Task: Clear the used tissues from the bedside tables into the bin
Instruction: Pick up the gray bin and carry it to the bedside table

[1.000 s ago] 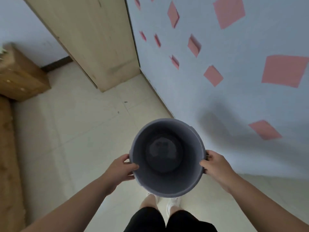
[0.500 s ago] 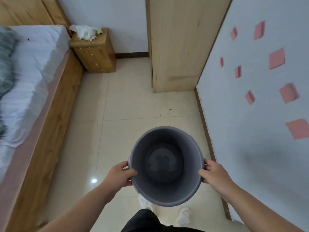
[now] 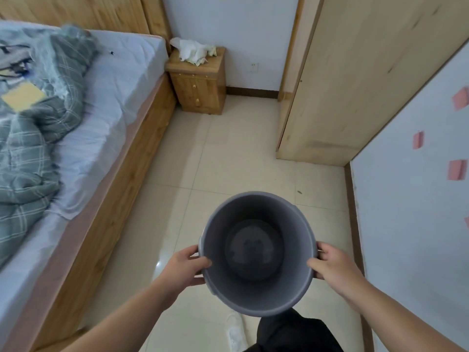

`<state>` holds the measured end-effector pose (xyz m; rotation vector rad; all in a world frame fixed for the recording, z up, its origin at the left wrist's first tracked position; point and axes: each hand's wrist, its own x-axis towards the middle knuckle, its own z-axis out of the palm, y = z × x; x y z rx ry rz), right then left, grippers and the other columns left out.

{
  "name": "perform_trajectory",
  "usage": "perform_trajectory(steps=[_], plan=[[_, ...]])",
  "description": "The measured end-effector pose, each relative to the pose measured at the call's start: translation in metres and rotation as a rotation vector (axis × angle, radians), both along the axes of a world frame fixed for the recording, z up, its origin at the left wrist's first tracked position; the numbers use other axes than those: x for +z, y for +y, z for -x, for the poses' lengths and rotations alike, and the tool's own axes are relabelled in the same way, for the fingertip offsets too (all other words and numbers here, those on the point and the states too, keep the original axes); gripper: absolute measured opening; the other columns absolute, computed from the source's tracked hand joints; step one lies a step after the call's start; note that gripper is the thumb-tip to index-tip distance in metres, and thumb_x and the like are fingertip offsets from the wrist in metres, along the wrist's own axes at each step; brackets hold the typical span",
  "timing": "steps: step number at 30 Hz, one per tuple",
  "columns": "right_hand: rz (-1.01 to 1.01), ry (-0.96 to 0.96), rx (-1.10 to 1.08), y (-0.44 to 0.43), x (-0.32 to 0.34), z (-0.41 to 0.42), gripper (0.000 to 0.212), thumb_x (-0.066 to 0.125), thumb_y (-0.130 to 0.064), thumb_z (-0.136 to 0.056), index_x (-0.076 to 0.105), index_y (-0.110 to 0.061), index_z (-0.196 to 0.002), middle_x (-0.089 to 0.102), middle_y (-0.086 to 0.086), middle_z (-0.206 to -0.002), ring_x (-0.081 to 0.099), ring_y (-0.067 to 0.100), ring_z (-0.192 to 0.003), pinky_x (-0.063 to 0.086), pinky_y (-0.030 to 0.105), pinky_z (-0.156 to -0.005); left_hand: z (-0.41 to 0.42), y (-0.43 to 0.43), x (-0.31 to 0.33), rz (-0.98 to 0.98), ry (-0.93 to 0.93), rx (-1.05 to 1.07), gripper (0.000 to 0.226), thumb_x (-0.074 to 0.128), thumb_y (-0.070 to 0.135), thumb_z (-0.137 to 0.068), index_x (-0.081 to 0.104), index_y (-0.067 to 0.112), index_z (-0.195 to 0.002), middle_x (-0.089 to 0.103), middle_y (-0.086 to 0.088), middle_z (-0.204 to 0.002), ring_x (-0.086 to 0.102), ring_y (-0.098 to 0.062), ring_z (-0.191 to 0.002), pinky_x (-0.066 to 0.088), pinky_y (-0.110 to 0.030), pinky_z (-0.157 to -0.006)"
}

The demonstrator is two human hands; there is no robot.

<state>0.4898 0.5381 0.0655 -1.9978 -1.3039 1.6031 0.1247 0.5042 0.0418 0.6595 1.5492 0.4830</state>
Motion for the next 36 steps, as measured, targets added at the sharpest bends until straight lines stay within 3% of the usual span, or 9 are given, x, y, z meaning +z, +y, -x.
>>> perform_trajectory(steps=[4,10,14,20,26,32,36], plan=[[-0.001,0.01,0.045,0.079,-0.012,0.01,0.033,0.065,-0.008,-0.092,0.069,-0.038,-0.105,0.082,-0.011,-0.092,0.078,0.01,-0.084,0.067,0.036,-0.078,0.008,0.058,-0.004,0.017,0.015,0.042,0.033,0.073,0.016,-0.085,0.075,0.025,-0.116,0.084,-0.003,-0.105,0.081,-0.023,-0.095,0.067,-0.033,-0.075],[0.0,0.025,0.144,0.206,-0.011,0.029,0.028,0.064,-0.006,-0.091,0.072,-0.031,-0.103,0.081,-0.01,-0.087,0.077,0.007,-0.078,0.061,0.02,-0.062,0.016,0.15,0.01,0.017,0.043,0.141,0.032,0.073,0.012,-0.089,0.075,0.025,-0.118,0.084,0.0,-0.104,0.081,-0.021,-0.095,0.067,-0.034,-0.076],[-0.003,0.043,0.154,0.287,-0.001,0.057,0.034,0.06,0.004,-0.087,0.074,-0.022,-0.105,0.083,0.0,-0.088,0.079,0.02,-0.083,0.063,0.025,-0.066,0.039,0.206,0.018,-0.004,0.038,0.205,0.029,0.07,0.008,-0.092,0.075,0.025,-0.115,0.085,0.0,-0.102,0.082,-0.02,-0.092,0.066,-0.03,-0.072],[-0.005,0.045,0.213,0.391,-0.009,0.113,0.036,0.059,0.004,-0.086,0.074,-0.022,-0.106,0.083,-0.001,-0.09,0.079,0.019,-0.085,0.064,0.024,-0.067,0.088,0.287,0.008,-0.015,0.007,0.307,0.03,0.071,0.008,-0.091,0.077,0.027,-0.114,0.085,0.0,-0.102,0.082,-0.02,-0.091,0.066,-0.03,-0.07],[-0.021,-0.007,0.247,0.487,-0.02,0.175,0.031,0.062,-0.005,-0.086,0.074,-0.025,-0.106,0.083,-0.003,-0.094,0.078,0.02,-0.089,0.066,0.042,-0.082,0.153,0.389,-0.006,0.003,-0.033,0.288,0.033,0.072,0.008,-0.09,0.075,0.024,-0.119,0.084,-0.001,-0.106,0.081,-0.022,-0.095,0.067,-0.036,-0.078],[-0.018,0.039,0.192,0.574,-0.003,0.221,0.035,0.061,-0.006,-0.086,0.073,-0.032,-0.106,0.083,-0.005,-0.094,0.079,0.016,-0.088,0.065,0.03,-0.074,0.208,0.499,0.006,0.006,-0.024,0.218,0.029,0.073,0.013,-0.092,0.076,0.025,-0.119,0.083,0.002,-0.107,0.081,-0.019,-0.096,0.067,-0.035,-0.078],[0.002,0.087,0.137,0.633,-0.004,0.237,0.039,0.061,-0.014,-0.079,0.074,-0.04,-0.104,0.083,-0.006,-0.098,0.079,0.014,-0.09,0.064,0.029,-0.076,0.23,0.571,0.008,0.005,-0.01,0.187,0.03,0.074,0.012,-0.091,0.076,0.024,-0.118,0.084,0.001,-0.105,0.081,-0.018,-0.093,0.066,-0.032,-0.073]])
